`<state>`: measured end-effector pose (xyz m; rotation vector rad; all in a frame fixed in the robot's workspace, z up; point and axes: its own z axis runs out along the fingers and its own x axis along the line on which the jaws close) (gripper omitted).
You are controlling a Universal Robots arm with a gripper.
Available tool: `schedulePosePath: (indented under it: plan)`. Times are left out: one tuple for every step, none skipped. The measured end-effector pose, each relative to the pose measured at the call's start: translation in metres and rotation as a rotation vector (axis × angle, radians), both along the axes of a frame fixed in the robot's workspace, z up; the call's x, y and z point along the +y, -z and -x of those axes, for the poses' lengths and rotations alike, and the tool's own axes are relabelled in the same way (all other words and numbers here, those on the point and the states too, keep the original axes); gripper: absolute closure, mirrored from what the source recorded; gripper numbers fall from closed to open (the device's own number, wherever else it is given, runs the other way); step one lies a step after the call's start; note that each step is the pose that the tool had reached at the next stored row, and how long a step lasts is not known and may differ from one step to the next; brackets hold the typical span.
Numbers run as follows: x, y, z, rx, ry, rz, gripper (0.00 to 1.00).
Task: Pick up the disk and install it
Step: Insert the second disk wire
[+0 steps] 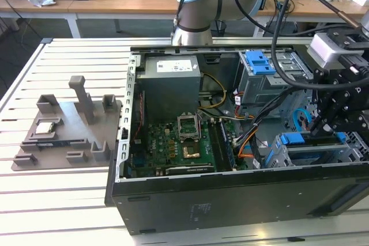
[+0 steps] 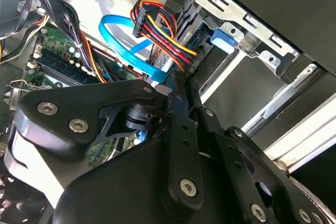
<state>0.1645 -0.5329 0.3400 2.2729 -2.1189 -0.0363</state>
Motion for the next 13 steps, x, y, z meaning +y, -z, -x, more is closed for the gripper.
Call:
schedulePosePath:
  plan:
    - [0.0000, 0.0000, 0.000, -0.0001, 0.000, 0.0002, 0.83]
    - [0.0000, -0.0002, 0.000, -0.0001, 0.000, 0.0004, 0.76]
    - [0.0000, -0.0034, 0.000, -0.0001, 0.000, 0.0005, 0.76]
    - [0.0012, -0.0126, 0.000, -0.0002, 0.000, 0.0007, 0.76]
    - [0.0021, -0.0165, 0.000, -0.0003, 0.000, 0.0009, 0.76]
    - [0.0028, -0.0196, 0.000, -0.0003, 0.000, 0.0012, 0.76]
    - [0.0035, -0.0247, 0.000, -0.0003, 0.000, 0.0013, 0.85]
    - [0.0039, -0.0286, 0.000, -0.0004, 0.000, 0.0012, 0.85]
    - [0.0042, -0.0320, 0.000, -0.0004, 0.000, 0.0012, 0.89]
    - [0.0045, -0.0363, 0.000, -0.0004, 0.000, 0.0013, 0.89]
    - [0.0047, -0.0396, 0.000, -0.0004, 0.000, 0.0013, 0.89]
    - [0.0048, -0.0439, 0.000, -0.0004, 0.000, 0.0012, 0.89]
    - [0.0048, -0.0465, 0.000, -0.0004, 0.000, 0.0013, 0.89]
